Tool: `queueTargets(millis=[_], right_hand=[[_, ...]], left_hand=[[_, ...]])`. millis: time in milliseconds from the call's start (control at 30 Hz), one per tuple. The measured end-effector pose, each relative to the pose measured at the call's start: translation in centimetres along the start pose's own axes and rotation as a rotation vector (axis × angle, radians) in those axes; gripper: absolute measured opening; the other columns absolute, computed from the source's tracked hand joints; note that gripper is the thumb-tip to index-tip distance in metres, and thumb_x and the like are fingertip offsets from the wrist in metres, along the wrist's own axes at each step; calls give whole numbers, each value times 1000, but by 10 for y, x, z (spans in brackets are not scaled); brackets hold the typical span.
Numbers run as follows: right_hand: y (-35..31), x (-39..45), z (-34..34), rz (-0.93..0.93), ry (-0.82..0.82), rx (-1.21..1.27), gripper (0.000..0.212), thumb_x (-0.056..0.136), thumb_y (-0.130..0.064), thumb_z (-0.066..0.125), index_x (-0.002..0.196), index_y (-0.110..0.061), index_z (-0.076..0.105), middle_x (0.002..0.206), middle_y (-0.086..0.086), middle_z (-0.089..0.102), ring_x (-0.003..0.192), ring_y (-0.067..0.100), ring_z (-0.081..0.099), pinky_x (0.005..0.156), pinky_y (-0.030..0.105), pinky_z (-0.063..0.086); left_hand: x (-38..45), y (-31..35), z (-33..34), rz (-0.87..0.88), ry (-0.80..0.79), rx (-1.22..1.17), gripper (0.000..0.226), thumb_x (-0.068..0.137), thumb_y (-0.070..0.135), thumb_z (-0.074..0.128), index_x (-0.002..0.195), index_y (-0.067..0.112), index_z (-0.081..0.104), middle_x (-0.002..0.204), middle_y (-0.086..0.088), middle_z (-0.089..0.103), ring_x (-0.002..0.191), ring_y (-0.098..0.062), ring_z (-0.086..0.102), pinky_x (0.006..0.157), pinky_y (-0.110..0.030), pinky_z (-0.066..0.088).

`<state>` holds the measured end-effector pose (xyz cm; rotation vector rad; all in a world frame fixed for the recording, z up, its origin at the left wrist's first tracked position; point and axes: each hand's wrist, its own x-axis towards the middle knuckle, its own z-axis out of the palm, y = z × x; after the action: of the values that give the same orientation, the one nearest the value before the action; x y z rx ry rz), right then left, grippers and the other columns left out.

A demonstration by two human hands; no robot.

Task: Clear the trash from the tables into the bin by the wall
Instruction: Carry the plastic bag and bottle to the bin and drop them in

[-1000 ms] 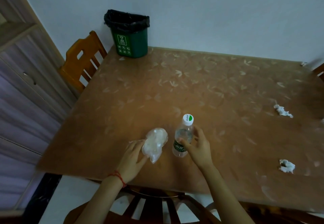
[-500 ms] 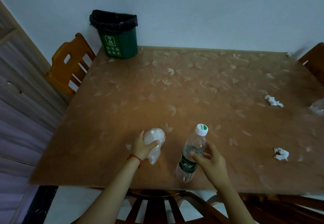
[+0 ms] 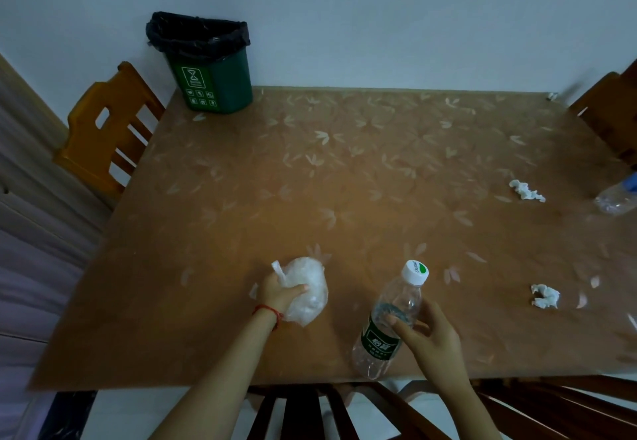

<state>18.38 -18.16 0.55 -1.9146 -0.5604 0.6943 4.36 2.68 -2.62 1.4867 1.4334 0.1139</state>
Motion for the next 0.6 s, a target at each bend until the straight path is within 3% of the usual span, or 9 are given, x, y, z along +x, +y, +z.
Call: queueTargets(millis=[67, 167, 233, 267, 333, 400, 467, 533, 600], right_hand=[[3, 1, -1, 11, -2, 7, 44, 76, -20, 72, 115, -23, 54, 101, -15, 63, 90, 3, 61, 68, 14, 45], [5, 1, -4, 17, 0, 13, 44, 76, -19, 72, 115, -25, 52, 101, -16, 62, 91, 3, 61, 70, 15, 45], [5, 2, -5, 17, -5, 10, 42, 76, -18, 72, 113, -25, 52, 100, -15, 63, 89, 4, 61, 69, 15, 45], [4, 3, -5, 15, -11, 8, 41, 77, -18, 71, 113, -24, 52, 99, -15, 63, 89, 3, 61, 68, 14, 45], [2, 5, -5, 10, -25, 0, 40, 77, -17, 71, 112, -24, 52, 98, -16, 62, 88, 2, 61, 65, 13, 45], [0, 8, -3, 7, -40, -6, 40, 78, -17, 70, 112, -24, 51, 98, -17, 61, 87, 2, 60, 64, 13, 45], [-1, 9, -2, -2, -60, -18, 40, 78, -18, 70, 112, -24, 51, 98, -18, 59, 87, 0, 59, 64, 13, 45], [-3, 10, 0, -19, -76, -23, 38, 78, -18, 70, 111, -24, 52, 97, -18, 60, 88, 1, 59, 65, 12, 44], [-5, 11, 2, -32, -99, -12, 36, 78, -18, 70, 110, -24, 53, 99, -16, 61, 90, 3, 60, 65, 13, 45]], left_hand=[[4, -3, 4, -17, 2, -54, 44, 71, 19, 75, 107, 2, 58, 99, -14, 66, 95, -27, 62, 82, -36, 51], [-6, -3, 6, -127, 22, -147, 42, 80, 8, 64, 114, -14, 53, 88, -19, 63, 83, -27, 59, 76, -38, 51], [-6, -16, 7, -200, 7, -124, 32, 89, -1, 49, 114, -21, 48, 112, -32, 56, 110, -37, 53, 96, -41, 39], [-10, -19, 4, -230, -15, -97, 19, 90, -4, 45, 100, -15, 56, 118, -34, 53, 121, -39, 46, 101, -39, 34], [-16, -21, 4, -293, 5, -198, 28, 88, -4, 48, 62, 6, 47, 81, -20, 56, 109, -36, 51, 93, -41, 40], [-16, -13, 0, -203, 54, -251, 29, 83, -1, 57, 58, 4, 44, 58, -4, 43, 79, -29, 53, 61, -34, 46], [-10, -15, -2, -135, 113, -258, 24, 80, 0, 61, 61, 4, 47, 55, -2, 44, 61, -29, 52, 51, -26, 41], [-13, -18, -10, -164, 154, -270, 23, 80, 0, 60, 62, 5, 49, 58, -2, 46, 69, -32, 59, 59, -29, 46], [-16, -17, -16, -84, 221, -311, 11, 79, 6, 63, 73, 4, 55, 61, 1, 51, 65, -20, 56, 54, -21, 41]])
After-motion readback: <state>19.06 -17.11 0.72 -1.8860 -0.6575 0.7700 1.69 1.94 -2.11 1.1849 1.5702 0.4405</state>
